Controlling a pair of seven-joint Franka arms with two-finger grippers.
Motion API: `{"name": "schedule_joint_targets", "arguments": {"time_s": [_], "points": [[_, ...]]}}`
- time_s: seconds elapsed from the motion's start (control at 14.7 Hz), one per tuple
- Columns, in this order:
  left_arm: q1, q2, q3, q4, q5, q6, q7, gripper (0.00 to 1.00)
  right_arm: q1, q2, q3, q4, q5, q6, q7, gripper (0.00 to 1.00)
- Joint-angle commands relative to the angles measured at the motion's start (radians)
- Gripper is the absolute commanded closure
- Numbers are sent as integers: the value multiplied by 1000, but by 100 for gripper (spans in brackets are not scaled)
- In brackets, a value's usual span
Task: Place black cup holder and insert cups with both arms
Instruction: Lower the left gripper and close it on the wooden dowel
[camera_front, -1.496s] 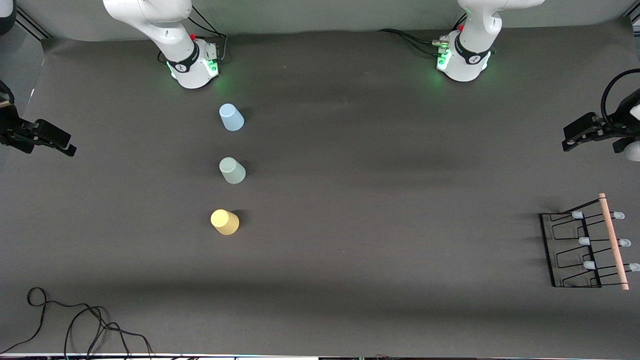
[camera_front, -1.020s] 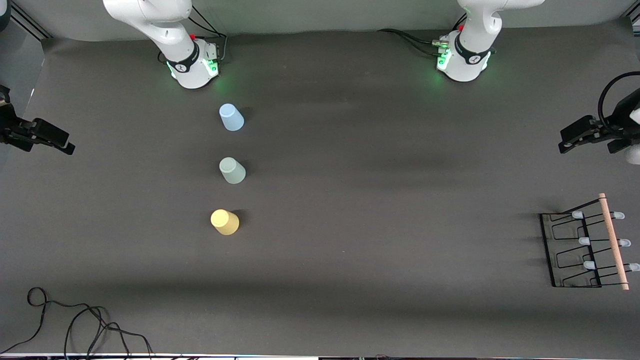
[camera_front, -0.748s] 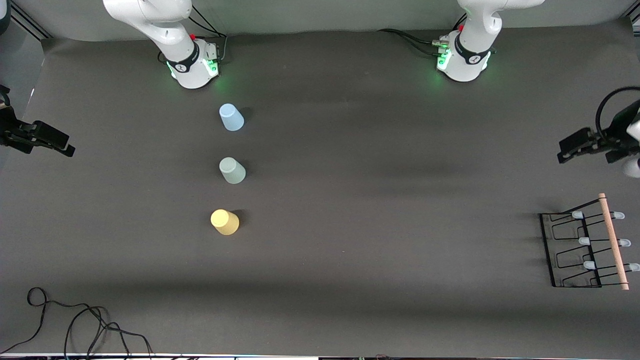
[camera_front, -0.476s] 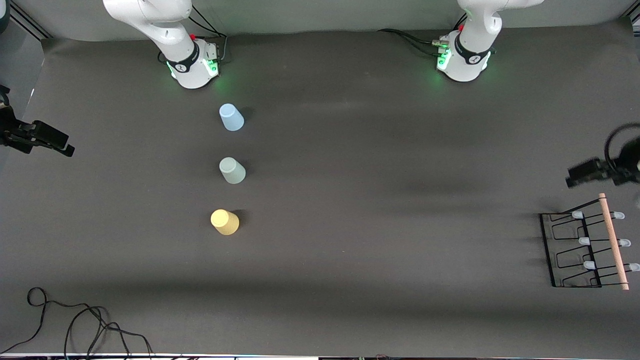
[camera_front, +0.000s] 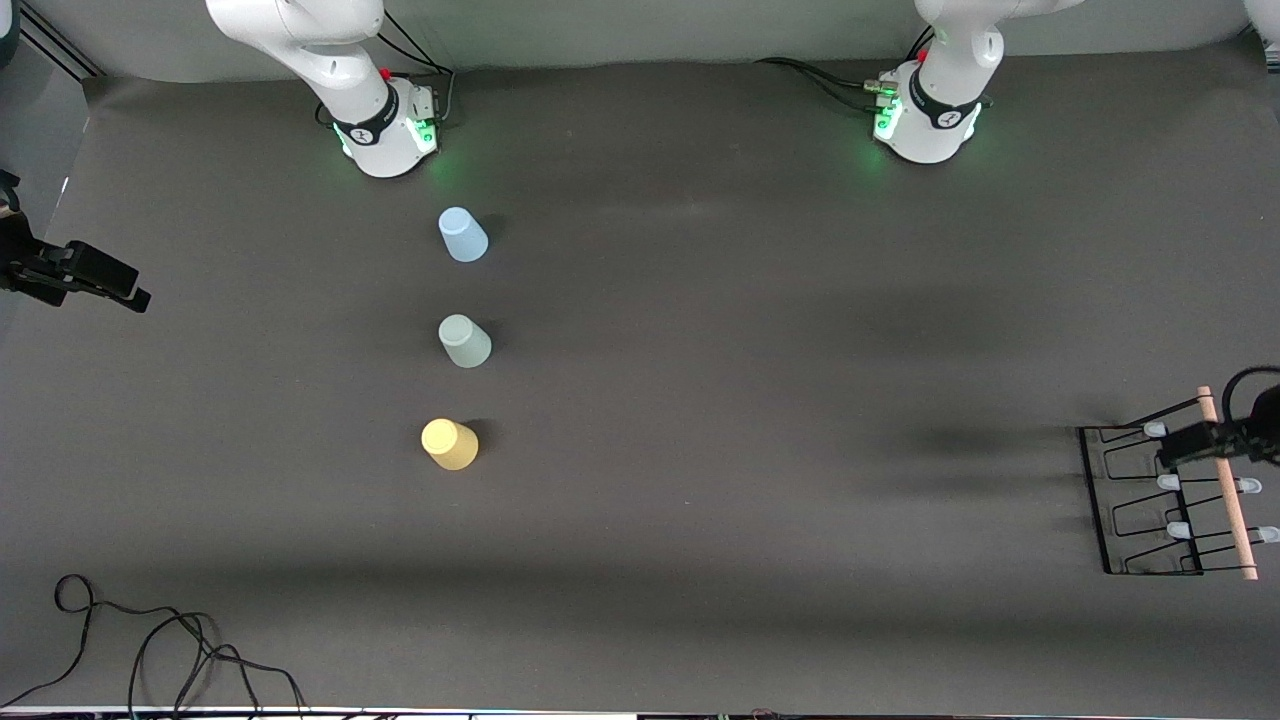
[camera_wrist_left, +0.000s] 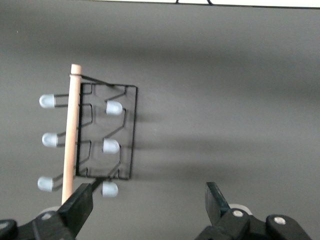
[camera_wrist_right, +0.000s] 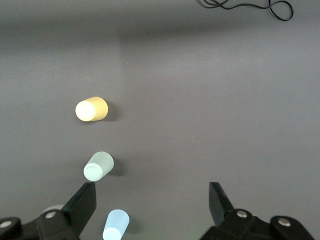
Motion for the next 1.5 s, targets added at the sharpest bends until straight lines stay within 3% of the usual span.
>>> {"name": "schedule_joint_targets", "arguments": {"time_s": [0.0, 0.2, 0.54, 0.82, 1.43], "points": [[64, 50, -2, 39, 0, 5, 140, 0, 4, 12, -7, 27, 16, -16, -24, 0], [145, 81, -5, 33, -5, -2, 308, 0, 4, 12, -7, 25, 16, -16, -24, 0], [164, 138, -5, 21, -9, 44, 322, 1, 4, 12, -7, 25, 16, -16, -23, 0], [167, 159, -7, 14, -11, 60, 382, 23, 4, 12, -5, 27, 16, -16, -20, 0], [185, 204, -7, 24, -11, 102, 411, 47, 4, 12, -5, 25, 16, -16, -23, 0]]}}
